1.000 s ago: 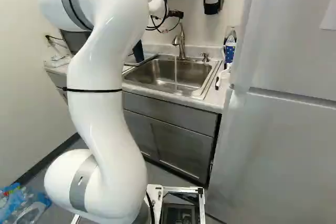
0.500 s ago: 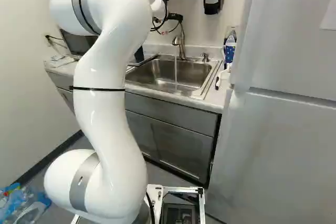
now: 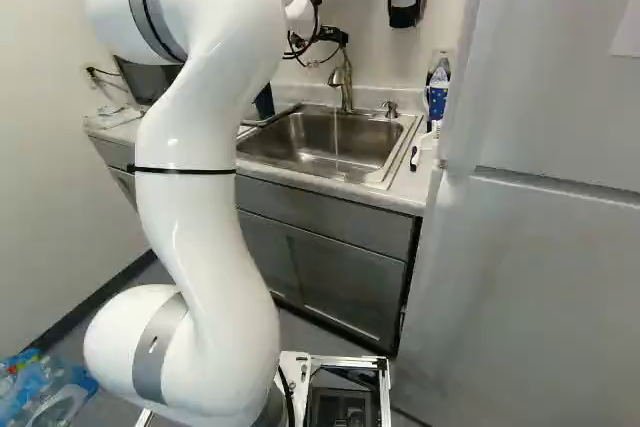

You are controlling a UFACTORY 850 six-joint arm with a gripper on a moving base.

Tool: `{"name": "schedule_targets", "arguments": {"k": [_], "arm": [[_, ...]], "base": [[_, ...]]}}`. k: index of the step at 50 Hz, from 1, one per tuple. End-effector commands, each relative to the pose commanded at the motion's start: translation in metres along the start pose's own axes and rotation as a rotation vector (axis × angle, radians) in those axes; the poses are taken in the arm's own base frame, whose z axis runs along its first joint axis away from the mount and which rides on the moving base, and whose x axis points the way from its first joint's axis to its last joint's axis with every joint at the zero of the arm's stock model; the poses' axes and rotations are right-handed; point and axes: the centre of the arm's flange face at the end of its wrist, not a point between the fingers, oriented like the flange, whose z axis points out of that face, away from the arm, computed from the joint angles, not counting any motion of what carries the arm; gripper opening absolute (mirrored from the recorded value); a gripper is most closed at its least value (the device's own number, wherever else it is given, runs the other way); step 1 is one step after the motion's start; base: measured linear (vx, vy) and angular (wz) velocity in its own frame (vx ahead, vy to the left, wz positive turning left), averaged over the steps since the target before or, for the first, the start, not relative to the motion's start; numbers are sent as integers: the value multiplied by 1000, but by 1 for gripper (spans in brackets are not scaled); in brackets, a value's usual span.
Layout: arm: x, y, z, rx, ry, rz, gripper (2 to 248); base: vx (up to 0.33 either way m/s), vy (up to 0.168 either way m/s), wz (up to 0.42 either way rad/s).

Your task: Rinse the cup and place it in the tray

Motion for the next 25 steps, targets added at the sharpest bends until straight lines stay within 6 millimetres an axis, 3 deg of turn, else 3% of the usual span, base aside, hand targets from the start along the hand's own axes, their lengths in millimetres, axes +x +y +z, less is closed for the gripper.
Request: {"name": "schedule_targets", "arguments": {"k": [25], "arm": [[-2, 1, -13, -2, -9, 0, 247]], "base": [[0, 0, 0]]}}
